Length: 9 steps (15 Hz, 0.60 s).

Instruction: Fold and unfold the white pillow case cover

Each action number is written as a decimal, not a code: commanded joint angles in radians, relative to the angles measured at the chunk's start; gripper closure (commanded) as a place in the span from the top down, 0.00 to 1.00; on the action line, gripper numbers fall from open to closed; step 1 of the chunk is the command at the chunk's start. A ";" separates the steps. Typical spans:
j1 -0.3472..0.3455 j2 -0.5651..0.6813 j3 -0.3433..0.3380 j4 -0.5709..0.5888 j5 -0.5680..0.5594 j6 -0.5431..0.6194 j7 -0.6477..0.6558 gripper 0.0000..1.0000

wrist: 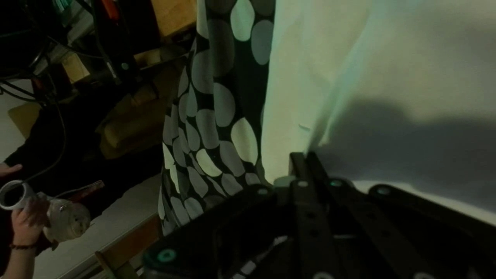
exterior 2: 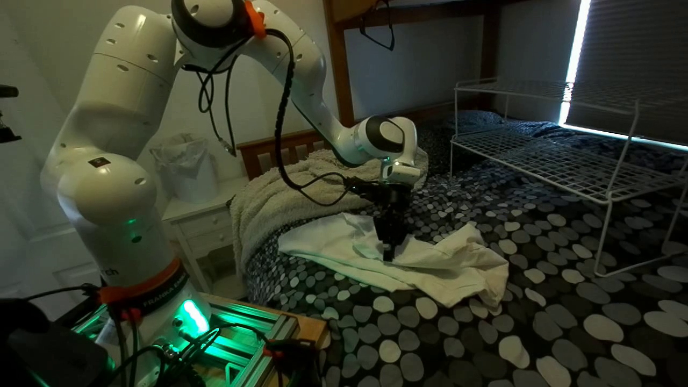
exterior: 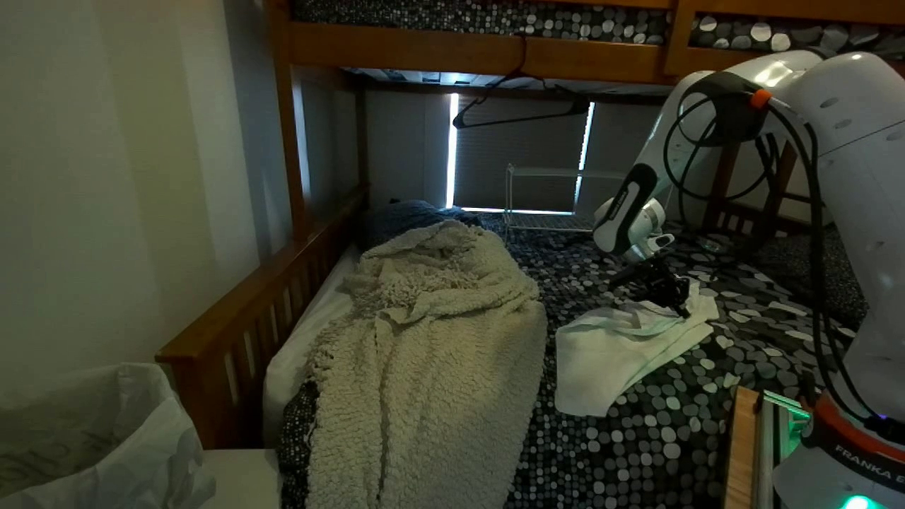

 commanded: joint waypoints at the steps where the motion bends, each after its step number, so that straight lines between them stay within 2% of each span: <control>1: -0.002 -0.034 0.009 -0.027 -0.041 0.044 0.006 0.34; 5: -0.004 -0.078 -0.004 0.028 -0.092 0.121 -0.003 0.65; 9: -0.069 -0.055 0.050 0.145 0.038 0.074 -0.032 0.94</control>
